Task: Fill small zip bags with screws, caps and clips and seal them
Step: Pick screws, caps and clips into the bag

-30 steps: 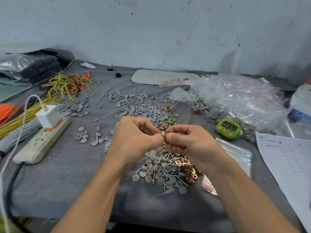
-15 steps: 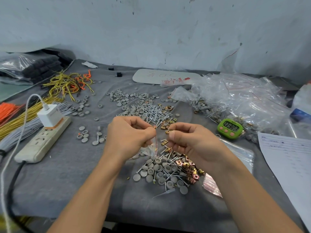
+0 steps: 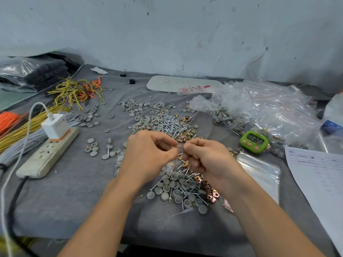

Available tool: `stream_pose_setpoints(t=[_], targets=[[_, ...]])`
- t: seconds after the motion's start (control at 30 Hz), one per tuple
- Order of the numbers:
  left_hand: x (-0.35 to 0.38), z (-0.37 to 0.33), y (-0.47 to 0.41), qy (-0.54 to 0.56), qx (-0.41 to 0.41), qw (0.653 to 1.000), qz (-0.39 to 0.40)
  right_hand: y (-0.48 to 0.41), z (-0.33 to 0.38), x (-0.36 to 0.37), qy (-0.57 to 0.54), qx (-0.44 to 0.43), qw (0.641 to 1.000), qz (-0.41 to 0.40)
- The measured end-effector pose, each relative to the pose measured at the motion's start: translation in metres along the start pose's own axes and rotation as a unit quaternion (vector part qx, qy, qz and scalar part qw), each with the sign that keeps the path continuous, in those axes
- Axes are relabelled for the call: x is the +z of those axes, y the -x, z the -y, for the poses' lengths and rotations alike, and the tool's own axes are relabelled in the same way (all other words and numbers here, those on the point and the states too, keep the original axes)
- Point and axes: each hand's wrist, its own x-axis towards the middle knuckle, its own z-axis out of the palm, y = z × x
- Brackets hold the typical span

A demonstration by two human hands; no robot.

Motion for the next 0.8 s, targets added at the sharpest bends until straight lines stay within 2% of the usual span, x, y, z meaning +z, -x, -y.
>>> stream_pose_setpoints(t=[0.23,0.33,0.4,0.47,0.57,0.63,0.8], targets=[[-0.010,0.013,-0.007,0.040,-0.040,0.997,-0.047,-0.005,0.001,-0.006,-0.010,0.000,0.996,-0.086],[-0.015,0.018,-0.011,0.068,-0.045,0.993,-0.085,-0.009,0.001,-0.006,0.019,0.021,0.991,-0.131],[-0.024,0.024,-0.012,0.061,-0.031,0.997,-0.039,-0.011,0.001,-0.007,0.034,0.023,0.989,-0.140],[-0.031,0.028,-0.009,-0.010,-0.020,0.997,0.068,-0.012,0.000,-0.006,0.015,0.005,0.991,-0.135],[-0.028,0.028,-0.005,-0.124,-0.025,0.974,0.190,-0.011,0.001,-0.003,-0.038,-0.011,0.992,-0.120],[-0.022,0.025,-0.005,-0.185,-0.025,0.958,0.216,-0.010,0.001,-0.003,-0.043,-0.027,0.993,-0.105],[-0.007,0.021,-0.011,-0.186,-0.022,0.962,0.197,-0.011,-0.003,0.002,0.037,-0.072,0.989,-0.122]])
